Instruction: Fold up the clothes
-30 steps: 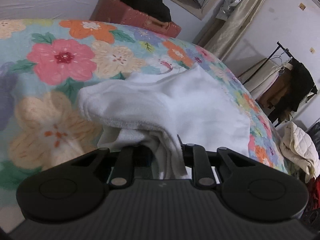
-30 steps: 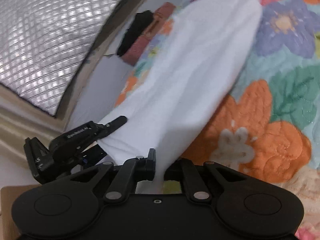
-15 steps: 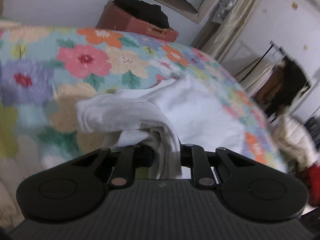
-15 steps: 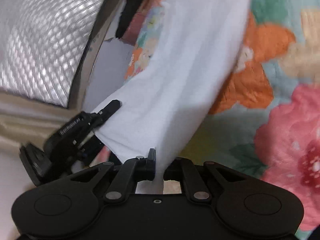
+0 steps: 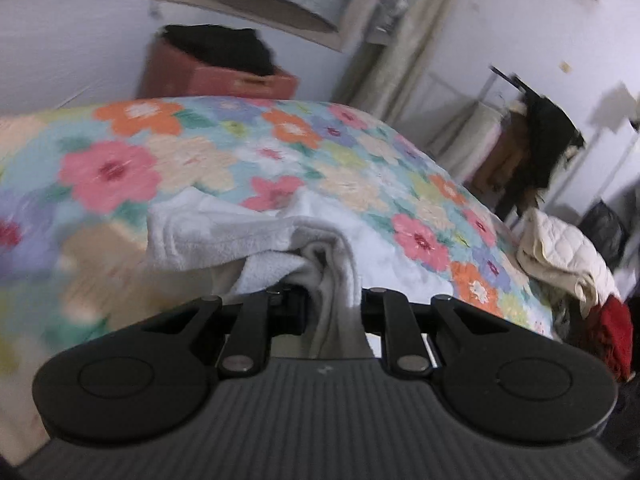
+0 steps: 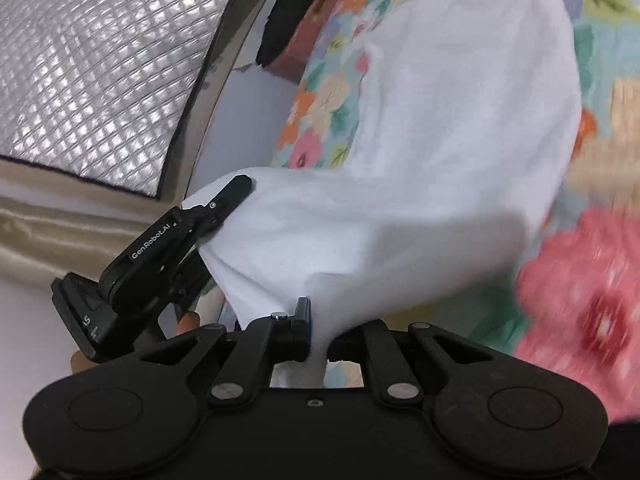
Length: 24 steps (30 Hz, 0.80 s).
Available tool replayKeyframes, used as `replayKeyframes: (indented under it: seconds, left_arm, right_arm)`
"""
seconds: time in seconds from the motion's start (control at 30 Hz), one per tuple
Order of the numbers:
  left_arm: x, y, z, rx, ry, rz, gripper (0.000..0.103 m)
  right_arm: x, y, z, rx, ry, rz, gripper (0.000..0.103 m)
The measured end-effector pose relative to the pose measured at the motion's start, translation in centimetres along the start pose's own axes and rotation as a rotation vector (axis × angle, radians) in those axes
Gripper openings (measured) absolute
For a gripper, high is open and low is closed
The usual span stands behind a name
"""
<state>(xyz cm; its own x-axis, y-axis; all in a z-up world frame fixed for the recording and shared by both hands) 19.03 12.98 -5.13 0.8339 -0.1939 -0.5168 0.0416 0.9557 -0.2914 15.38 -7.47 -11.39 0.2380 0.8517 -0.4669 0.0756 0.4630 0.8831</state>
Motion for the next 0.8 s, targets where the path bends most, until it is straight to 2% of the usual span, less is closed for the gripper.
replayKeyframes:
  seconds: [0.17,0.27,0.43,0.5,0.6,0.63,0.7,0.73,0.8]
  left_arm:
    - [5.6,-3.0,1.9,0.115,0.049,-0.031,0.016]
    - [8.0,-5.3,3.4,0.17,0.027,-0.028,0.016]
    - [12.6,-6.3,5.3,0.191,0.025,0.004,0.016]
    - [13.4,-6.2,4.8,0.141,0.028,-0.017,0.016]
    - [14.3,-6.1,4.0,0.173,0.03,-0.003,0.016]
    - [14.9,-5.9,3.9,0.183,0.039,0.005,0.016]
    - [16.4,-5.2,3.8,0.158,0.067,0.003,0.017]
    - [17.1,-5.1,3.7,0.147,0.08,-0.005,0.017]
    - [17.5,-4.8,3.4,0.117,0.086,-0.04,0.019]
  right_arm:
    - [0.0,-0.8,4.9,-0.046,-0.053,-0.082,0.012]
    - [-0.1,-0.8,8.4,-0.101,-0.074,-0.171,0.012]
    - [0.0,-0.8,15.0,-0.175,-0.165,-0.266,0.012]
    - [-1.1,-1.6,16.3,-0.14,-0.178,-0.249,0.014]
    - [-2.1,-2.7,16.6,-0.104,-0.18,-0.183,0.016]
    - [-1.9,-3.2,16.9,-0.102,-0.191,-0.19,0.02]
    - [-1.1,-4.4,17.8,-0.088,-0.22,-0.226,0.04]
    - [-1.0,-5.0,18.1,-0.069,-0.231,-0.234,0.041]
    - [-2.2,-5.8,18.6,-0.024,-0.257,-0.166,0.046]
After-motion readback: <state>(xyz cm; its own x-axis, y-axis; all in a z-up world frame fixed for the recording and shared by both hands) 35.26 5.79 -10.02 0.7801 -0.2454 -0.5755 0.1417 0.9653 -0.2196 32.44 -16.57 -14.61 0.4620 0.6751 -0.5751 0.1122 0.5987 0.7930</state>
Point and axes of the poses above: each gripper's, at about its wrist camera, not at the fingertips, and x roughly the way its jaws point, y to its left, z to its top, the point moved 9 cm from there along x, roughly the way its jaws point, and after that the axes turned 12 degrees about x, right-handed, at the moved point
